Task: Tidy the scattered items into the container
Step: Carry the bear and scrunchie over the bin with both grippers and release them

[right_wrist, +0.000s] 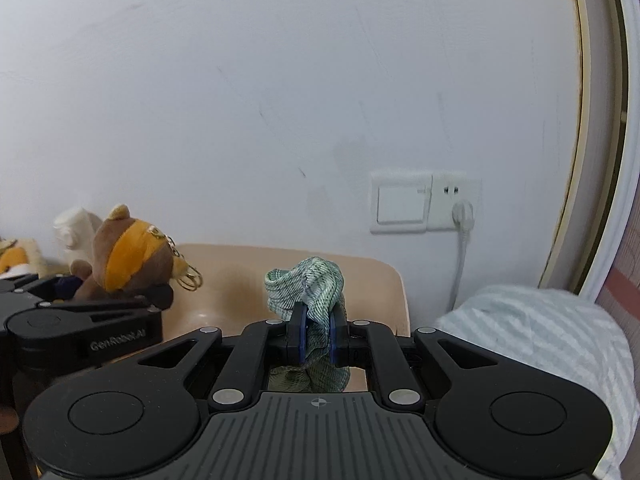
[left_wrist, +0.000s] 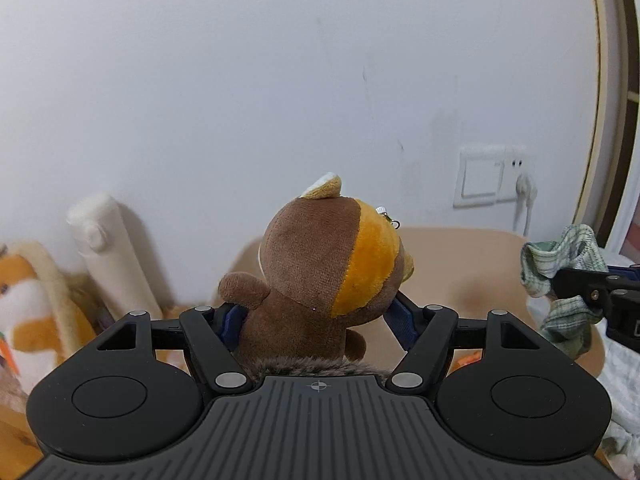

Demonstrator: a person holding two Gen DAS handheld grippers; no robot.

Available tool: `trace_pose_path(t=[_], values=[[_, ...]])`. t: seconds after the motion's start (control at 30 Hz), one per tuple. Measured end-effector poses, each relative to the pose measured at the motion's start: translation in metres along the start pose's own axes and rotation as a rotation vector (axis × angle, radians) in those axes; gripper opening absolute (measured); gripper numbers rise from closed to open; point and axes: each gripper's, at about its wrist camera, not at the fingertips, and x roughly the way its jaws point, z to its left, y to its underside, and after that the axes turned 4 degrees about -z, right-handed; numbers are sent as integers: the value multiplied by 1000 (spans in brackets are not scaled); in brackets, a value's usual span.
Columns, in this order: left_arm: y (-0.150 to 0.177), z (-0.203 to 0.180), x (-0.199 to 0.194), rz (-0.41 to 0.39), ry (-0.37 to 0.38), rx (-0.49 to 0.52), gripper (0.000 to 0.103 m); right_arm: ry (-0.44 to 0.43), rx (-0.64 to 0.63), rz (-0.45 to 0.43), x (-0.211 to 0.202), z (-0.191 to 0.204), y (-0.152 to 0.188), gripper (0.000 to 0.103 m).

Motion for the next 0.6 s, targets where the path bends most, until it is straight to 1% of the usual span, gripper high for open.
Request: trace_pose_path(t=[0.1,0.2,0.27,0.4,0.5,0.57,0.6], values=[[6,-4,14,38,26,6,72,6,4,21,12,-2,4,10],[12,-5,23,71,45,-10,72,3,8,52,25,0,7,10],[13,-5,25,78,44,-5,72,-8,12,69,30,2,10,10],[14,-4,25,82,46,1,73,1,1,81,34,7,15,13],[15,-6,25,83,45,11,73,-25,33,109,36,7,17,13],[16,-7,26,81,39,25,76,-12,29,126,36,9,18,15],[16,-7,25,78,39,28,77,-5,16,120,34,11,19,16]])
